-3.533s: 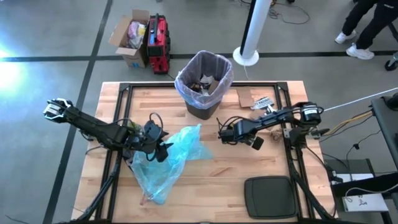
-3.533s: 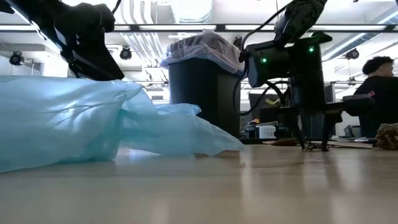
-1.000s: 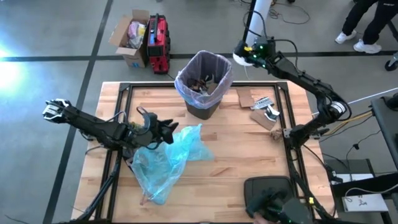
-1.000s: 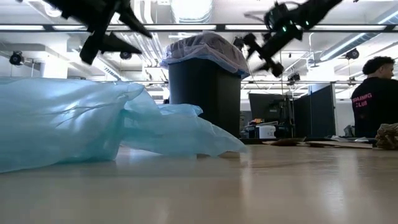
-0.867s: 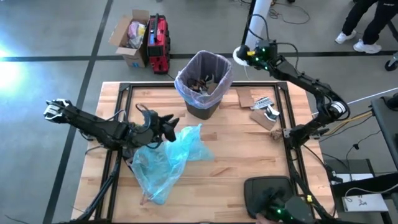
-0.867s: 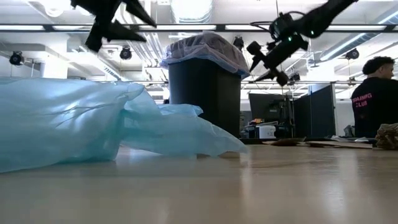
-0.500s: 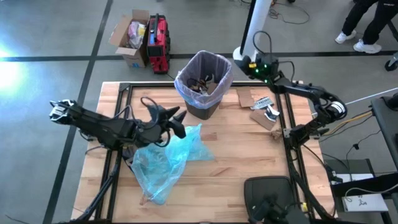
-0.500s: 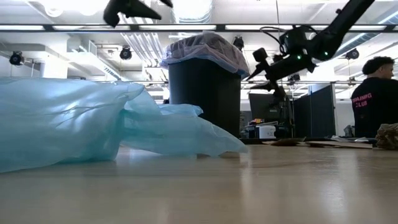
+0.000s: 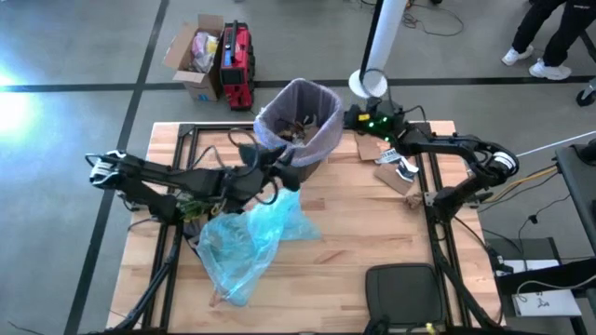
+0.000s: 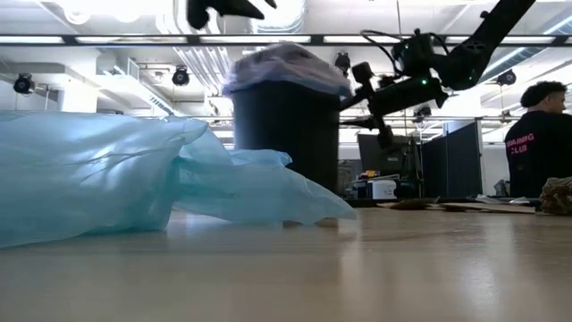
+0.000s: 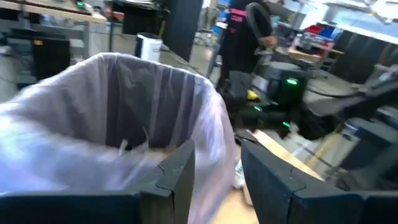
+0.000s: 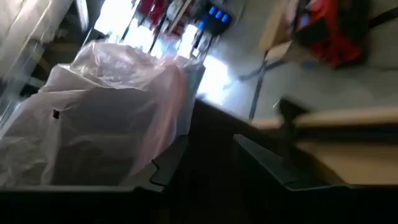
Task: Place trash/remove bag and relplace
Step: Adjust the trash bin
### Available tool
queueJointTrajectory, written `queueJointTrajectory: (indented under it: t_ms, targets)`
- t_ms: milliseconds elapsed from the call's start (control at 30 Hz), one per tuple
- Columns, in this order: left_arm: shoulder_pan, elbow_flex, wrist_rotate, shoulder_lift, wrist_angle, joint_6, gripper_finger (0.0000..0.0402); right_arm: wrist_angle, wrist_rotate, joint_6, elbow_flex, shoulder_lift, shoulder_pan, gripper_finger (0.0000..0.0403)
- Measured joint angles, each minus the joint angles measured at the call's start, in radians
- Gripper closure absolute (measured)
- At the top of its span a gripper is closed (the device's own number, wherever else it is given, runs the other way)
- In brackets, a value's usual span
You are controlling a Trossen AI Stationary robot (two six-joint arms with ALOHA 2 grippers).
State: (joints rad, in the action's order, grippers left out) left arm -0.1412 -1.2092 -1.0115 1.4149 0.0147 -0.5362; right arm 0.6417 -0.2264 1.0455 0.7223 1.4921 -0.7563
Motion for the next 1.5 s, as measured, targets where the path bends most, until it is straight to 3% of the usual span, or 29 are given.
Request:
queueJointTrajectory:
  t_ms: [100, 333, 567, 733, 1067, 1333, 1500]
  targets:
    - [0.043, -0.037, 0.021, 0.080, -0.088, 0.005, 0.0294, -0.007, -0.015, -0.030, 0.000, 0.000, 0.061, 0.0297]
    - [0.076, -0.193, 0.274, 0.290, -0.258, 0.124, 0.0309, -0.028, 0.027, -0.085, -0.025, -0.029, 0.065, 0.0283]
    - [0.067, -0.365, 0.302, 0.382, -0.066, 0.216, 0.0309, -0.379, 0.106, -0.379, -0.029, -0.186, -0.020, 0.0246]
    - [0.063, -0.370, 0.321, 0.371, -0.030, 0.214, 0.0293, -0.423, 0.111, -0.442, -0.029, -0.220, -0.055, 0.0223]
    - [0.003, -0.369, 0.321, 0.208, 0.123, 0.240, 0.0260, -0.109, 0.125, -0.198, -0.029, -0.054, -0.032, 0.0226]
    - [-0.004, -0.368, 0.351, 0.106, 0.196, 0.279, 0.0245, 0.182, 0.150, -0.028, -0.028, 0.146, 0.133, 0.0236]
    - [-0.001, -0.368, 0.354, 0.101, 0.175, 0.318, 0.0243, 0.175, 0.137, -0.031, 0.010, 0.227, 0.237, 0.0231]
